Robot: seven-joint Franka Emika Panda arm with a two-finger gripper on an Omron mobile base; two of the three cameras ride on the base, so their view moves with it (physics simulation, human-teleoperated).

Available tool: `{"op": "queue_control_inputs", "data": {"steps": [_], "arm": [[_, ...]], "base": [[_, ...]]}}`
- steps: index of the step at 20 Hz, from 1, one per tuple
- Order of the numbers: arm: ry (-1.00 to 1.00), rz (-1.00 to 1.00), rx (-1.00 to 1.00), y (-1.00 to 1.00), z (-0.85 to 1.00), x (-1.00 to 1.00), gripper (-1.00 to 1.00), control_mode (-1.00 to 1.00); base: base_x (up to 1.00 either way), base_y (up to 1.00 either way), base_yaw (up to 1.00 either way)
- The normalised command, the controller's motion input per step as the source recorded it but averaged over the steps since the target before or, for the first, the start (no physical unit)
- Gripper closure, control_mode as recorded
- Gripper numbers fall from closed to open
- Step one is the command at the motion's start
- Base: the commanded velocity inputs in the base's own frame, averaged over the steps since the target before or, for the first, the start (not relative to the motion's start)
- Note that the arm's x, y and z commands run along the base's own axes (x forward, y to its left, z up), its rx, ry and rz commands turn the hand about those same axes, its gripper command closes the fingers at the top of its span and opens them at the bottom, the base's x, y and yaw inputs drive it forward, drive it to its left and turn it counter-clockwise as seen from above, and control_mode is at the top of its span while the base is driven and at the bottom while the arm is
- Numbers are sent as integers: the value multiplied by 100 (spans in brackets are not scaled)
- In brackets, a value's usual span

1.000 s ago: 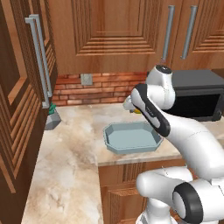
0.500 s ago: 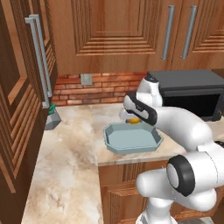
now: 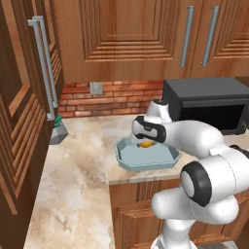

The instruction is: Pick the orange and apple from the fridge and place them inside the tupperware on the counter.

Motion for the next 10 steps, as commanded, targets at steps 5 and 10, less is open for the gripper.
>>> {"op": "queue_control_inputs", "data": {"steps": [5, 10], "arm": [[0, 0, 0, 0, -39, 19, 100, -100], [0, 0, 0, 0, -30, 28, 100, -100]], "base": [[0, 0, 0], [0, 0, 0]]}}
